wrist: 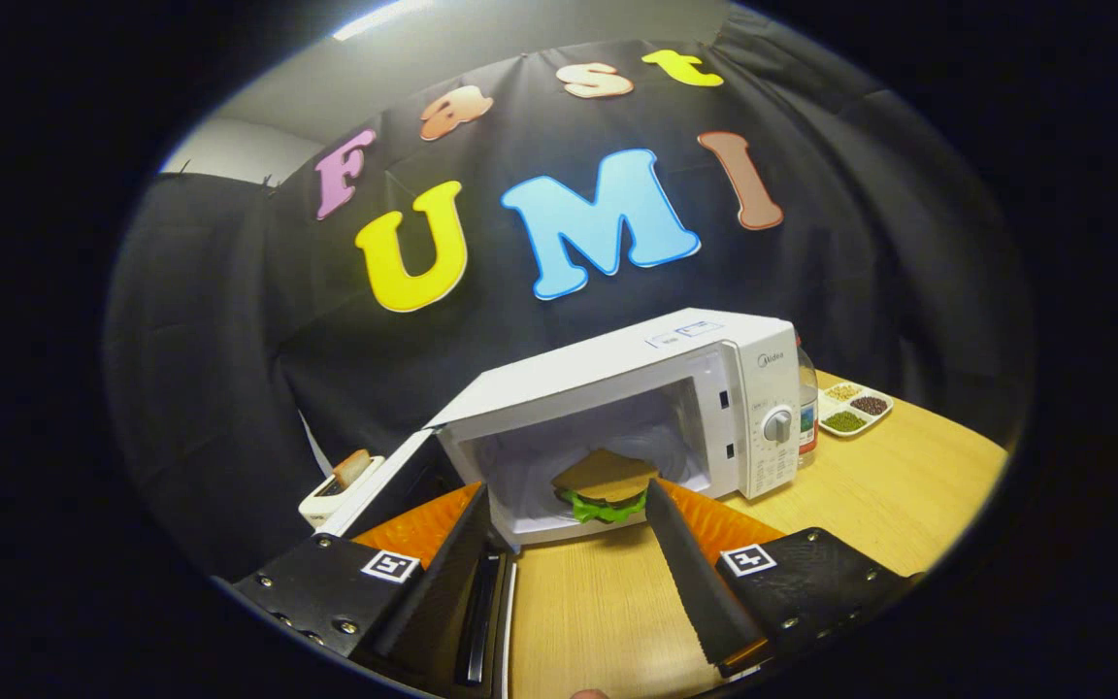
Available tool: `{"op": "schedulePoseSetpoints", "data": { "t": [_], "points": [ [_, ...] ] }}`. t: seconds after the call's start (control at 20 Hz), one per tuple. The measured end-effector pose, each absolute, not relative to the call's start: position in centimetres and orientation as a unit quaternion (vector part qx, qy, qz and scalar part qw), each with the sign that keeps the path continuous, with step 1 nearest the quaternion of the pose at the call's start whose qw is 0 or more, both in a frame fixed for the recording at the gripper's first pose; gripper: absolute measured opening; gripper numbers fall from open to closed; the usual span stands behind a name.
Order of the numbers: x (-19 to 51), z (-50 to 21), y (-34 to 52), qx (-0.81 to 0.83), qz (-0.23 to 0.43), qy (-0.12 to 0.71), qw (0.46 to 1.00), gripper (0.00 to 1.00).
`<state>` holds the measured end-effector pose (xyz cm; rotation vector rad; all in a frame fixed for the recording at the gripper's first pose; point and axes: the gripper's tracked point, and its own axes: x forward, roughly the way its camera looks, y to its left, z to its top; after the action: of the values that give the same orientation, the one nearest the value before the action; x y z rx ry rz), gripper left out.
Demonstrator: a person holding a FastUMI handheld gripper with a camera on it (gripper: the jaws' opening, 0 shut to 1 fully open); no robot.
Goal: Open the microwave, put the food inside, and close the microwave door.
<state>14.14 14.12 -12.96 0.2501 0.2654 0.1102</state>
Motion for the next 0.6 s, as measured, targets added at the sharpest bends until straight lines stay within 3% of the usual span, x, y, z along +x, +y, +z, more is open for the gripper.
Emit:
{"op": "schedulePoseSetpoints", "data": {
  "t": [0.6],
  "points": [
    [4.4, -7.8, 21.9, 0.08, 0.158, 0.106, 0.978, 0.97]
  ]
}}
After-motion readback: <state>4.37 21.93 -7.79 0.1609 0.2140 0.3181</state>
